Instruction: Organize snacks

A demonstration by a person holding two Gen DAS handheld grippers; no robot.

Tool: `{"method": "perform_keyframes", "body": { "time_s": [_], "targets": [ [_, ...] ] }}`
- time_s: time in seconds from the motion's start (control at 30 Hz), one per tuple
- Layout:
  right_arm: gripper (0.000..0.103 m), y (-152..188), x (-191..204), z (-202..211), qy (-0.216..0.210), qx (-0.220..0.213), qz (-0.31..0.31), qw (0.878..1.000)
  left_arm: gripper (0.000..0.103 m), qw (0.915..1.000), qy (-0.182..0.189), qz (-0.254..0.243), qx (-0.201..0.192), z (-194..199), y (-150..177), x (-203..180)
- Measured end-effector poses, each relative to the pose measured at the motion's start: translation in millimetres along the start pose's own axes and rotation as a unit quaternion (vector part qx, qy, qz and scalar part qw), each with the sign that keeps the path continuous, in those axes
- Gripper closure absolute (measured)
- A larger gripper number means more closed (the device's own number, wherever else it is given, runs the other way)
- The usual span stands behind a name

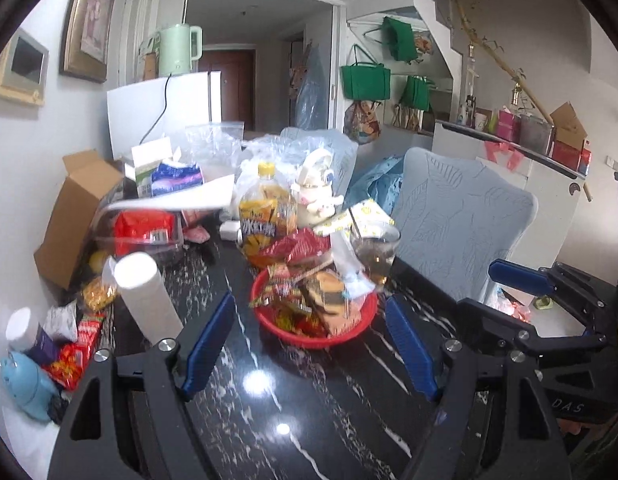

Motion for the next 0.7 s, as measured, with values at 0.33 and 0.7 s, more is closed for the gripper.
{"method": "perform_keyframes", "body": {
  "time_s": [0.33, 0.7],
  "targets": [
    [0.040, 39.6, 0.3, -5.4, 0.001, 0.039, -0.024, 0.999, 0.026, 0.9993, 0.015, 0.014, 0.030, -9.4, 34.1, -1.1],
    [0.040, 61.6, -10.0, -15.9, 0.017, 0.060, -0.050, 0.997, 0.026, 0.9984, 0.030, -0.019, 0.044, -25.3, 39.2, -8.7]
  ]
}}
Point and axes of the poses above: each gripper's, at about its wrist camera, not at the fingertips, and z roughly against the way its jaws point, x to its left, y to its underside, the point moved 9 cm from there along -z, roughly the way its jaws point, and after that the axes turned 1 degree about -y, right-handed, at the moved point
